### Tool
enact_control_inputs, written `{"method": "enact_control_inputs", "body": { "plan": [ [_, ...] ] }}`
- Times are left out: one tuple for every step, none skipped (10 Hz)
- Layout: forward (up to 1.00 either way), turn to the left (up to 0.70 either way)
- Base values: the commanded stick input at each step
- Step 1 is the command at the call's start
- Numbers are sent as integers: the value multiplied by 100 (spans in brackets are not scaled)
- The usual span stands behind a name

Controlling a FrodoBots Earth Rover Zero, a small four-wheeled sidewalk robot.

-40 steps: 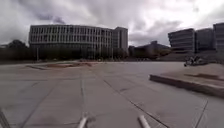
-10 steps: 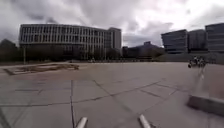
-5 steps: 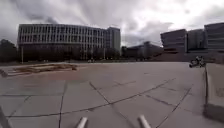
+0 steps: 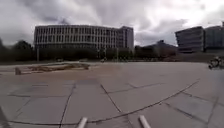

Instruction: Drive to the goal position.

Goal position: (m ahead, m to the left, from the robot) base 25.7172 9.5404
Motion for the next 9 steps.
{"method": "enact_control_inputs", "body": {
  "plan": [
    [70,1],
    [70,1],
    [70,1],
    [70,1],
    [70,1],
    [70,1],
    [70,1],
    [70,1],
    [70,1]
  ]
}}
